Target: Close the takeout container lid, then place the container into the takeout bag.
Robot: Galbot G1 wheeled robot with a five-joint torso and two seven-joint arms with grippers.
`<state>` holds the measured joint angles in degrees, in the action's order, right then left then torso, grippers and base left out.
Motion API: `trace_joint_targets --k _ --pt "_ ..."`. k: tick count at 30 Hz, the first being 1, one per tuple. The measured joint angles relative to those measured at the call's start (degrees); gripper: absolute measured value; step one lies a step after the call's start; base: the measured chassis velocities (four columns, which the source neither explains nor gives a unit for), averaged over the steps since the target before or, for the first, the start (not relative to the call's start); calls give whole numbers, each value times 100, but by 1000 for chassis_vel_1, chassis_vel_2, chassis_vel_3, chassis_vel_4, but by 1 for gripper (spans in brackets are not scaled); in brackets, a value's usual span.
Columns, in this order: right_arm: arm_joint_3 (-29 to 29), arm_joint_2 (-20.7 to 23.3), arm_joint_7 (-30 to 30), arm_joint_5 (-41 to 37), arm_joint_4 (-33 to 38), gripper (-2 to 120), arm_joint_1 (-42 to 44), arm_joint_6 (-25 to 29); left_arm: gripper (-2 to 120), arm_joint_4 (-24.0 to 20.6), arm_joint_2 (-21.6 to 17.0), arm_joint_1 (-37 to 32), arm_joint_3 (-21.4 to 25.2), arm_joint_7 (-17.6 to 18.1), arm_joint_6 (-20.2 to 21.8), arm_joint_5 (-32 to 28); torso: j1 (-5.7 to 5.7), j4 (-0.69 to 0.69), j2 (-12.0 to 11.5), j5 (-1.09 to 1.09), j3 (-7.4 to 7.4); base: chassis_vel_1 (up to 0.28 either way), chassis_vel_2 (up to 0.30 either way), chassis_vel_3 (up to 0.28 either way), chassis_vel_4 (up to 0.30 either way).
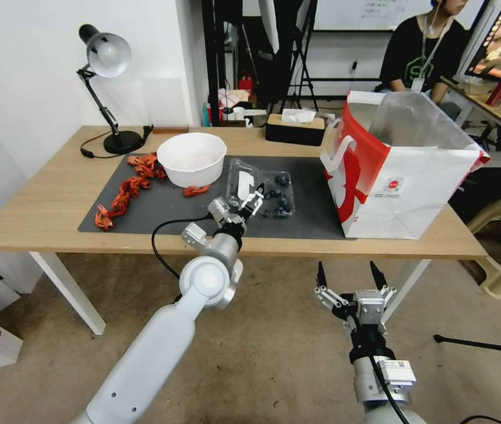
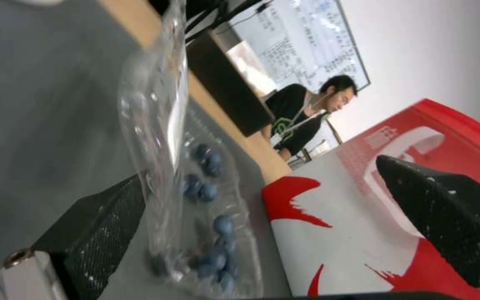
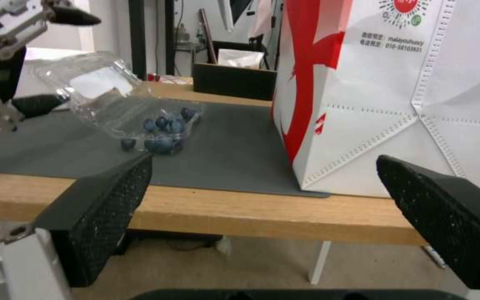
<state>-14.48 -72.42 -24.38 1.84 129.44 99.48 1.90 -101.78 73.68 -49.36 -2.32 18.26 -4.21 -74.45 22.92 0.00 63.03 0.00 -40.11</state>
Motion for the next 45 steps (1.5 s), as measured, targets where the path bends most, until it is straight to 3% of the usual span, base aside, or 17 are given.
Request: trace_joint_targets --k 11,23,31,36,45 --pt "2 -19 9 27 -31 100 1 20 100 25 -111 202 -211 -375 -145 372 0 0 0 0 0 0 0 0 0" --pt "-5 -40 14 63 -44 100 37 69 100 56 -115 572 -434 -430 -140 -71 0 0 0 0 0 0 0 0 0" --pt "-13 -51 15 69 -33 100 58 75 100 92 -22 870 -543 -134 10 -928 0 0 0 0 0 0 0 0 0" --pt "-17 -54 15 74 -38 100 66 81 100 186 111 1055 -489 239 144 -1918 0 0 0 0 0 0 0 0 0" --pt "-17 -57 14 77 -48 100 59 82 97 515 232 1196 -430 557 227 -2427 0 0 0 0 0 0 0 0 0"
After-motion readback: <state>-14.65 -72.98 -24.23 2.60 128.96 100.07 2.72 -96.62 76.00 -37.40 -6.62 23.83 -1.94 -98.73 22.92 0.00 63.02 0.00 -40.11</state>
